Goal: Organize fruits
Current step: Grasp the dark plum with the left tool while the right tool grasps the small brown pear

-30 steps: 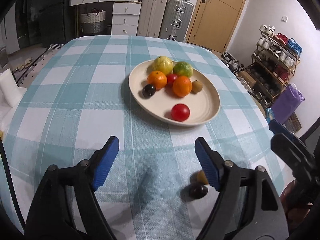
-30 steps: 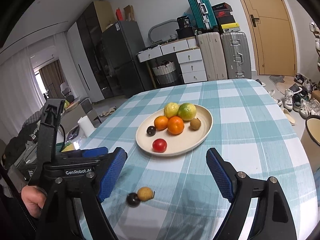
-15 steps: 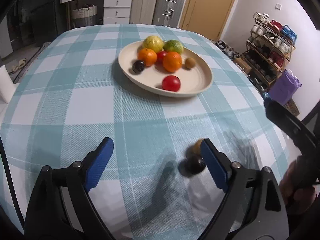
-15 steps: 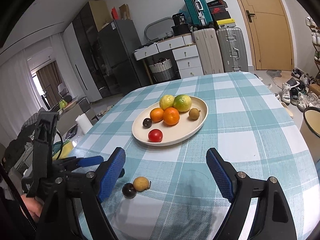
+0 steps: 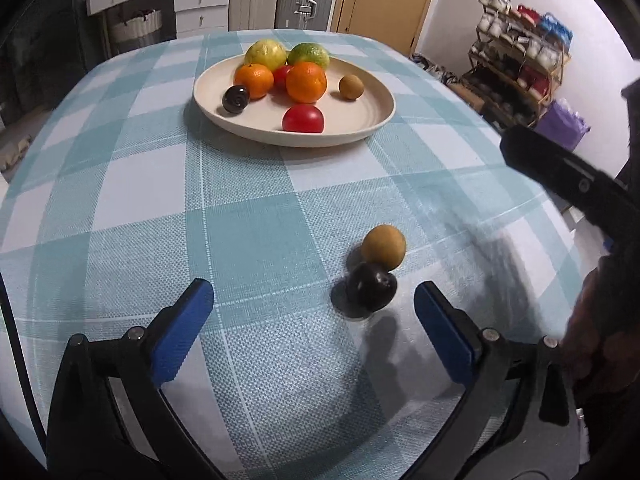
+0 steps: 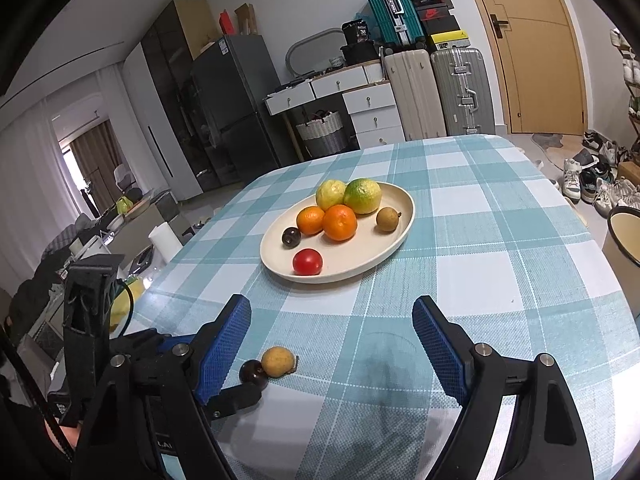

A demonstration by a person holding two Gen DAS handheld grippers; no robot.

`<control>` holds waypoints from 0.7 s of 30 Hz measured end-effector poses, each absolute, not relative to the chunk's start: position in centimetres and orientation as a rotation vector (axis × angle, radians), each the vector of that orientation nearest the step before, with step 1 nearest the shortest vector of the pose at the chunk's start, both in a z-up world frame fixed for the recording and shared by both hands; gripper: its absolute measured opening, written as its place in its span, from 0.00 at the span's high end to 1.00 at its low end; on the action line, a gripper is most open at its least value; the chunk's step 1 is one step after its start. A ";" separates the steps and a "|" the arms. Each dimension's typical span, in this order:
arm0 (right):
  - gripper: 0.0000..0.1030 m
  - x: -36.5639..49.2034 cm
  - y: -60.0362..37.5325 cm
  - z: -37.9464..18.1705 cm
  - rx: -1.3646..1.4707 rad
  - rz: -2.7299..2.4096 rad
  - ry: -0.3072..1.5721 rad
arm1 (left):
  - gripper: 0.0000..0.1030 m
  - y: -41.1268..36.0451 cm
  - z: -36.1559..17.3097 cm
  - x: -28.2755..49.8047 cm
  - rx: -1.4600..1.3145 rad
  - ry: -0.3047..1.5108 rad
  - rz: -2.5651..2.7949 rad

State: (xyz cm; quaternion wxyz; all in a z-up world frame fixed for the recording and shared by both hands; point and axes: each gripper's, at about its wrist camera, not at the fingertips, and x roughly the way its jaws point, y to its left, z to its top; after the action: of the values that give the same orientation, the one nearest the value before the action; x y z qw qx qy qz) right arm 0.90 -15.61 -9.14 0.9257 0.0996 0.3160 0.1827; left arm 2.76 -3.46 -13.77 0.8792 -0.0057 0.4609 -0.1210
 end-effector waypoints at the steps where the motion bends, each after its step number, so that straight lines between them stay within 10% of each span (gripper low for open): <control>1: 0.17 0.9 -15.6 -9.2 0.206 0.375 0.650 | 0.03 -3.5 -13.8 2.7 -0.002 0.954 -0.246; 6: 0.17 1.0 -15.7 -9.4 0.214 0.374 0.659 | 0.12 -3.9 -13.6 2.2 0.023 0.929 -0.269; 16: 0.17 0.9 -16.0 -9.5 0.219 0.373 0.663 | 0.74 -3.8 -13.1 2.2 -0.042 0.928 -0.429; 21: 0.17 0.9 -15.7 -9.5 0.210 0.393 0.676 | 0.78 -3.5 -12.2 1.8 -0.038 0.914 -0.468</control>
State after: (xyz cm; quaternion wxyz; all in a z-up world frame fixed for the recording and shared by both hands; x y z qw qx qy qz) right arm 0.89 -15.72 -9.51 0.9191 0.1023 0.3290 0.1910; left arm 1.80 -3.45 -12.18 0.8708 -0.0181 0.4373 -0.2239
